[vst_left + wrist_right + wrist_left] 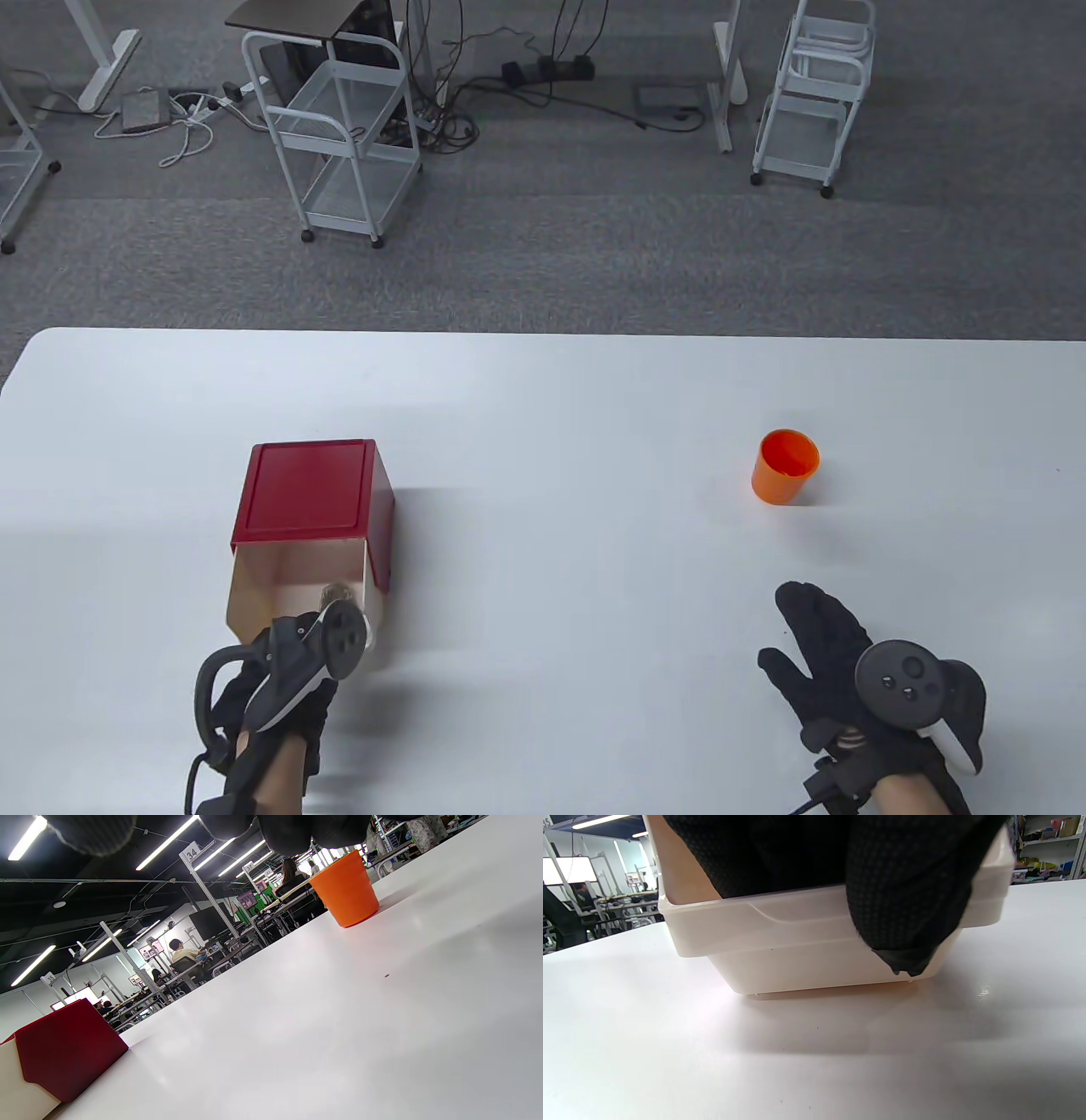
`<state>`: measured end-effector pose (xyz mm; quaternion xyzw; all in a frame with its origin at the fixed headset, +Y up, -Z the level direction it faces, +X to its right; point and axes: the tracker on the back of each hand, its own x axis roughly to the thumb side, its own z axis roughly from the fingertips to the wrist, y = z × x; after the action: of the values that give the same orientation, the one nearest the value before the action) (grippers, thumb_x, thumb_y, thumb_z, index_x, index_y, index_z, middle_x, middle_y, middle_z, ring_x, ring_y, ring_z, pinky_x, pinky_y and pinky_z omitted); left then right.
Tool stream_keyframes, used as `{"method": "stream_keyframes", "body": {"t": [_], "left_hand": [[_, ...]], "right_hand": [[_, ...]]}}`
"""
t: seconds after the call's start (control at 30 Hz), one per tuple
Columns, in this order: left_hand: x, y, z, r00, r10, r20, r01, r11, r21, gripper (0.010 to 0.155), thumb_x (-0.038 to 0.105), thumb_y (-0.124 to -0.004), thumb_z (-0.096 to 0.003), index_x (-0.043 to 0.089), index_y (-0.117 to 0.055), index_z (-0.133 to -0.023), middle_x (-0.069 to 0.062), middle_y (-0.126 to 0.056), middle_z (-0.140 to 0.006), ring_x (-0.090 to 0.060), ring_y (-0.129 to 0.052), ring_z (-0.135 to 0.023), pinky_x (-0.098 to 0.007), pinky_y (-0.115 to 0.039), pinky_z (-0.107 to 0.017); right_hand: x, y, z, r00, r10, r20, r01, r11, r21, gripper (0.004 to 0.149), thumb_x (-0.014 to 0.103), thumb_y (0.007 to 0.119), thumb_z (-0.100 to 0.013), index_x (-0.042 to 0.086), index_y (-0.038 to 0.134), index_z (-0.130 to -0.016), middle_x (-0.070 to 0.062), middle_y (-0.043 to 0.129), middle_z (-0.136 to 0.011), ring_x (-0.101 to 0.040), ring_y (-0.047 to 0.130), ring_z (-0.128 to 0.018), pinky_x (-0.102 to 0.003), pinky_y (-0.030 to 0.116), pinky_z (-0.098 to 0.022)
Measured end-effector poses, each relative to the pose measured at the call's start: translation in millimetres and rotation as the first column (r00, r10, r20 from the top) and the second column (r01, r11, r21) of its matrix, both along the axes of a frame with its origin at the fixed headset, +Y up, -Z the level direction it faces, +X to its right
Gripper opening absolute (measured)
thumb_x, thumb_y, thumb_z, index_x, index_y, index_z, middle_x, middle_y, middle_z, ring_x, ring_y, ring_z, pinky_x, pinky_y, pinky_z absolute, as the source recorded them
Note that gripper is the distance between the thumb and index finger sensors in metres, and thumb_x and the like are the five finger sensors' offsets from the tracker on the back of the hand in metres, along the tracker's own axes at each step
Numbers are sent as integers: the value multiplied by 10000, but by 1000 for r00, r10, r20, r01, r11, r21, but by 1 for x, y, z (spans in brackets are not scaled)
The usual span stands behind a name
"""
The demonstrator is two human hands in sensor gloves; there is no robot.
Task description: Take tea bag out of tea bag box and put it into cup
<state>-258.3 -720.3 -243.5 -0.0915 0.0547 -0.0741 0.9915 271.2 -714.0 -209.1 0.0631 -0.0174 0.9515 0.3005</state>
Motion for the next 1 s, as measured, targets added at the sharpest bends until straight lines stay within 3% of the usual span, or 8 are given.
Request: {"method": "stream_keyframes", "body": {"t": [1.0], "left_hand": [[-2, -2, 13, 999, -10, 39, 13, 997, -76, 495, 449, -924, -346, 460, -855, -836, 167, -940, -963, -110, -935, -908, -309, -784, -734]], "right_hand": [[-2, -2, 0, 1000, 4, -4, -4, 1000, -8, 740, 592, 683, -448, 212, 466, -1045, -208, 495, -1116, -517, 514, -976, -645, 464, -711]]}}
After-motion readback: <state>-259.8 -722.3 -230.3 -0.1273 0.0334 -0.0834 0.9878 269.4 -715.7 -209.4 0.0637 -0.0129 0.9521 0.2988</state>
